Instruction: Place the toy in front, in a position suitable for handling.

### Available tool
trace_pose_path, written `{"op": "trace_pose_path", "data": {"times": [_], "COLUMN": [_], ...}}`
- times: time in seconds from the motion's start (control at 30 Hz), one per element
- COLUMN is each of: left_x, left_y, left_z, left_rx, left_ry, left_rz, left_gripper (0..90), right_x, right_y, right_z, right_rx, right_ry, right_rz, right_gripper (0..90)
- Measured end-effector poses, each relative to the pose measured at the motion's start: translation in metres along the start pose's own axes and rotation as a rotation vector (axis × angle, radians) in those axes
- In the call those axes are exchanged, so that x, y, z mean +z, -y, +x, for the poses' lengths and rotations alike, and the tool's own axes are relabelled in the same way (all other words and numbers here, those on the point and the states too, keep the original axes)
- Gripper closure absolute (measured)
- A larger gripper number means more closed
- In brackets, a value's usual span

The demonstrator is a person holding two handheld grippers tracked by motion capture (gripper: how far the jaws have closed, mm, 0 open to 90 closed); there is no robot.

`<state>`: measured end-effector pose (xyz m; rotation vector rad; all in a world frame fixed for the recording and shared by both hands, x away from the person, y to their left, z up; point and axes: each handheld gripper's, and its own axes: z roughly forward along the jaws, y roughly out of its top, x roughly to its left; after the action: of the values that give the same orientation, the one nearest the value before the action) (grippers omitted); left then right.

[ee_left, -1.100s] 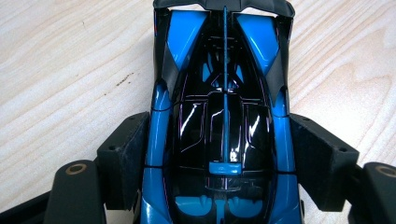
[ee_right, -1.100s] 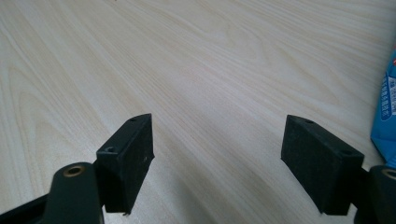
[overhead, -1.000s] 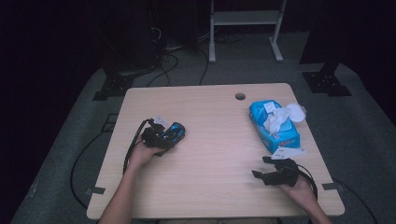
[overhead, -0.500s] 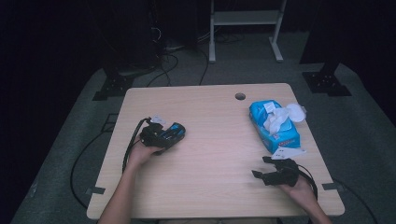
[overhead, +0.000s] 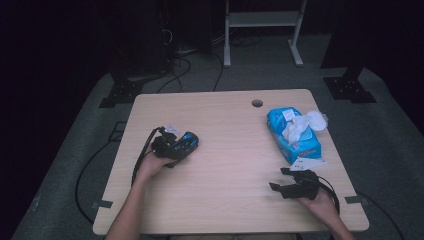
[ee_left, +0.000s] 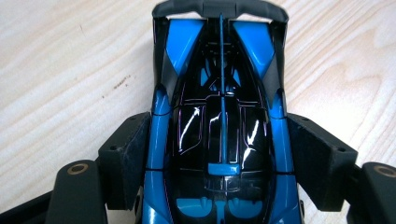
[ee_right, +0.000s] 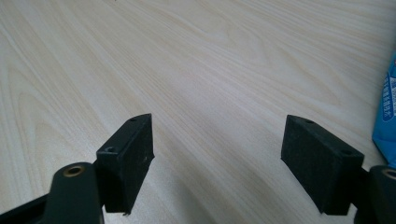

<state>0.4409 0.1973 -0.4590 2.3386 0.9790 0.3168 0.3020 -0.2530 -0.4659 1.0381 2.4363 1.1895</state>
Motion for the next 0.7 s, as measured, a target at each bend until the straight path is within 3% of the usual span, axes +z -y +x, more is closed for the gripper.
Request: {"op": "trace_pose_path", "data": {"times": [0.17, 0.3, 0.37, 0.47, 0.53, 0.7], "left_x": [0.000, 0.003, 0.004, 0.005, 0.006, 0.008], "left_y": [0.000, -0.002, -0.006, -0.014, -0.020, -0.028], "left_z": [0.001, -0.002, -0.003, -0.005, -0.003, -0.002], "left_rx": [-0.031, -0.018, -0.010, 0.013, 0.015, 0.007], "left_ry": [0.007, -0.005, -0.016, -0.028, -0.020, -0.009], "left_rz": [0.024, 0.043, 0.087, 0.132, 0.180, 0.250], "left_gripper": [25.7, 23.1, 19.7, 22.5, 25.3, 25.7], "right_x": [0.001, 0.001, 0.001, 0.002, 0.001, 0.000], "right_y": [0.000, 0.000, 0.000, 0.000, 0.000, 0.000], "right_z": [0.000, 0.000, 0.000, 0.000, 0.000, 0.000], "right_rx": [0.008, 0.004, 0.004, 0.005, 0.002, 0.002], "right_ry": [0.001, 0.000, -0.001, -0.004, -0.004, -0.006], "right_rz": [0.004, 0.004, 0.004, 0.006, 0.004, 0.000], "right_gripper": [24.3, 24.3, 24.2, 24.2, 24.3, 24.2]}}
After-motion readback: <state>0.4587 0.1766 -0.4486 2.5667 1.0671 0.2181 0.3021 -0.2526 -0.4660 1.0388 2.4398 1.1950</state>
